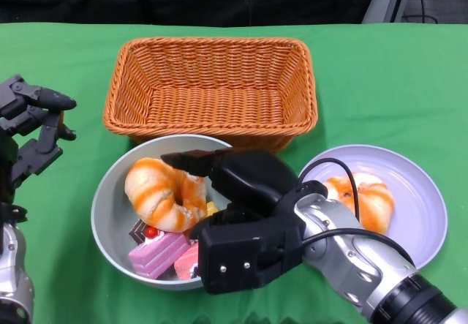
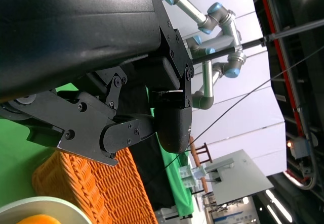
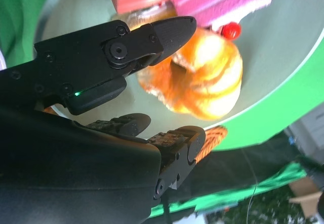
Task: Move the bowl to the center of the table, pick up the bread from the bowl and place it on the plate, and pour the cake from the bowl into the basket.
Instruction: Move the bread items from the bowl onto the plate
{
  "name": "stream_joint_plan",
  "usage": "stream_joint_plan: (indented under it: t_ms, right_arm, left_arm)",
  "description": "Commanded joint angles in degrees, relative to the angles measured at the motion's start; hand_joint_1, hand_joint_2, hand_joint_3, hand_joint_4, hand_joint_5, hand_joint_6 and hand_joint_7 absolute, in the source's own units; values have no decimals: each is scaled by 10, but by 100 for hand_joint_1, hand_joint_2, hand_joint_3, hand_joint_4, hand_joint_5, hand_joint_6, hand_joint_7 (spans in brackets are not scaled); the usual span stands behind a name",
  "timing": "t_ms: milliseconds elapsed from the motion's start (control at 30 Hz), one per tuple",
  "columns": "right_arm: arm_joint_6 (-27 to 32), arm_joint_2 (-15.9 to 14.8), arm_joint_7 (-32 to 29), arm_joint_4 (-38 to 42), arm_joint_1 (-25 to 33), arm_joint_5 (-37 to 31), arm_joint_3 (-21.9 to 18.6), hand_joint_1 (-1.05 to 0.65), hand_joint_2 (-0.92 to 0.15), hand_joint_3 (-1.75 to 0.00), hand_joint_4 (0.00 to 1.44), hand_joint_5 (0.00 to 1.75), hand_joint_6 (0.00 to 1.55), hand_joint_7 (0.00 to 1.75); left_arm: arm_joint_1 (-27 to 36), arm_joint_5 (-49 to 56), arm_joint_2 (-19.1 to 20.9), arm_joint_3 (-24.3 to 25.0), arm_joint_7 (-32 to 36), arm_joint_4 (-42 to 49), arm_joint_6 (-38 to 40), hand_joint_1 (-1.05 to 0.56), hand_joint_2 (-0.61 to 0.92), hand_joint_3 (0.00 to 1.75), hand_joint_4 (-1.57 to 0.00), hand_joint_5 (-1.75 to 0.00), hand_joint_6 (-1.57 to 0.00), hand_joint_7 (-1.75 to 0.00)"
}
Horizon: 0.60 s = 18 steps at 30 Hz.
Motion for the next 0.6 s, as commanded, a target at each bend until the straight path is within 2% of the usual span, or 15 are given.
stream_joint_plan:
  t_ms: [33,300,600]
  right_arm:
    - [-7,6,-22,19,-16,-2,4,-89,-92,-3,30,0,25,0]
    - [-2,16,-37,62,-35,-12,18,-92,-92,-6,24,0,23,0]
    - [-9,40,-61,150,-66,-16,32,-97,-92,-4,27,2,26,1]
  left_arm:
    - [5,-1,15,3,2,-5,6,-12,80,64,-88,-148,-90,-105]
    - [6,-10,14,6,-6,-8,5,-10,80,63,-90,-147,-91,-105]
    - [12,-1,12,2,-2,-22,12,-10,80,63,-90,-147,-91,-105]
